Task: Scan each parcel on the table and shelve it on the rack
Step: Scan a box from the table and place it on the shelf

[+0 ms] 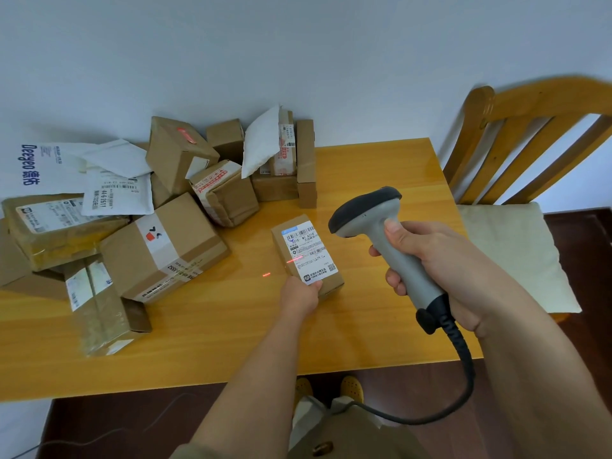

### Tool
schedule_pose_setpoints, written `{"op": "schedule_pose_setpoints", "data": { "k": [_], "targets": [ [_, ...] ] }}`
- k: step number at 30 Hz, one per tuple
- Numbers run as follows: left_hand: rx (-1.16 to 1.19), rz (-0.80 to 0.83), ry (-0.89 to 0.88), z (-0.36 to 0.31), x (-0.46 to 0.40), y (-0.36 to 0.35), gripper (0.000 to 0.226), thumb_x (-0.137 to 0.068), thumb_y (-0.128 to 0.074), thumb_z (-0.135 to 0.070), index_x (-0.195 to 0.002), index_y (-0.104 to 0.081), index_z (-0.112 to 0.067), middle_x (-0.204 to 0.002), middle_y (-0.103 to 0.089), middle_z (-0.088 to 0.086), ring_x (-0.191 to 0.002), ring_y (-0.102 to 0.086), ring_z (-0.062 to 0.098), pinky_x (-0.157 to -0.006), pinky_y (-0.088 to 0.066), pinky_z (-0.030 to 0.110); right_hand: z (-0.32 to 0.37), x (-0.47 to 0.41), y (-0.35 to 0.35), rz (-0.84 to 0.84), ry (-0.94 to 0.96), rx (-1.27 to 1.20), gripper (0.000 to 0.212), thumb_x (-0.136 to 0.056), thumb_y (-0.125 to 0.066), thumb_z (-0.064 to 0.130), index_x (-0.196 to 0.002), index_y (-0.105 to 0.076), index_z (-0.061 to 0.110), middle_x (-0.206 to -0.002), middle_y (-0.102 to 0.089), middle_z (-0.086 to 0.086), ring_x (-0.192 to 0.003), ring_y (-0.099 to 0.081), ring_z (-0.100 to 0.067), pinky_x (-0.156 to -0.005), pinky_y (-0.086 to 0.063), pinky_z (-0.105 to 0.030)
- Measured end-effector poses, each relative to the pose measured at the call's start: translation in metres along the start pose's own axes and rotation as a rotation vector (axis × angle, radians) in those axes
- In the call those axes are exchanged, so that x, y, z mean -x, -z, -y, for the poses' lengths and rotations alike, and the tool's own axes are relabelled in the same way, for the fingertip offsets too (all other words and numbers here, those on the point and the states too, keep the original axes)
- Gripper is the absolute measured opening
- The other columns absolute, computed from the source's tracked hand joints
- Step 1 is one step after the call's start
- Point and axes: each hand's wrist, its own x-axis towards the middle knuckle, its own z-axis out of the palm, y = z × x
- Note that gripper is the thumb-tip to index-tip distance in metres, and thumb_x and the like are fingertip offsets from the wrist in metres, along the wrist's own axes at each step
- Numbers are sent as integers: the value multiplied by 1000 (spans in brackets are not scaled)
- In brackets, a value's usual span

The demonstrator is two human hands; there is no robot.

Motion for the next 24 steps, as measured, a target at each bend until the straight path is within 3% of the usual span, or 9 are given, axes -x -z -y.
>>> {"op": "schedule_pose_setpoints", "data": {
  "k": [8,11,13,15,18,24],
  "targets": [
    [42,48,4,2,-7,4,48,-91,-69,-25,-131,-49,-7,-135,-56,7,-120,-56,29,-98,-51,41,3,0,-2,23,30,-8,40,-99,-51,36,-103,-64,-1,-56,-60,-2,-47,-52,-13,-48,-46,-23],
    [150,81,69,0,-15,8,61,-86,-75,-19,-135,-41,-8,-141,-51,7,-129,-48,28,-98,-44,37,4,-1,-4,33,71,-48,39,-98,-51,35,-105,-65,0,-73,-64,-5,-51,-53,-12,-50,-46,-25],
    [191,115,128,-1,-24,11,73,-82,-79,-18,-139,-33,-11,-141,-47,6,-131,-45,29,-101,-41,43,3,-3,-5,30,92,-64,37,-99,-50,34,-107,-65,1,-85,-64,-7,-53,-54,-12,-52,-47,-26],
    [311,171,176,-1,-31,12,78,-78,-80,-8,-138,-30,-17,-137,-49,5,-128,-47,31,-105,-41,52,1,-5,-5,22,91,-67,36,-99,-50,33,-106,-64,1,-82,-64,-5,-52,-54,-12,-52,-46,-26],
    [513,282,274,2,-32,12,68,-80,-71,7,-134,-37,-19,-131,-53,7,-123,-50,36,-100,-35,73,-1,-7,-4,16,85,-85,35,-99,-49,32,-107,-64,1,-77,-63,-1,-51,-53,-13,-51,-45,-25],
    [675,411,303,5,-38,11,55,-88,-57,15,-131,-48,-17,-129,-57,10,-126,-49,38,-101,-36,72,-2,-10,0,5,105,-78,35,-98,-48,32,-107,-64,3,-75,-64,1,-51,-53,-13,-51,-46,-24]
  ]
}}
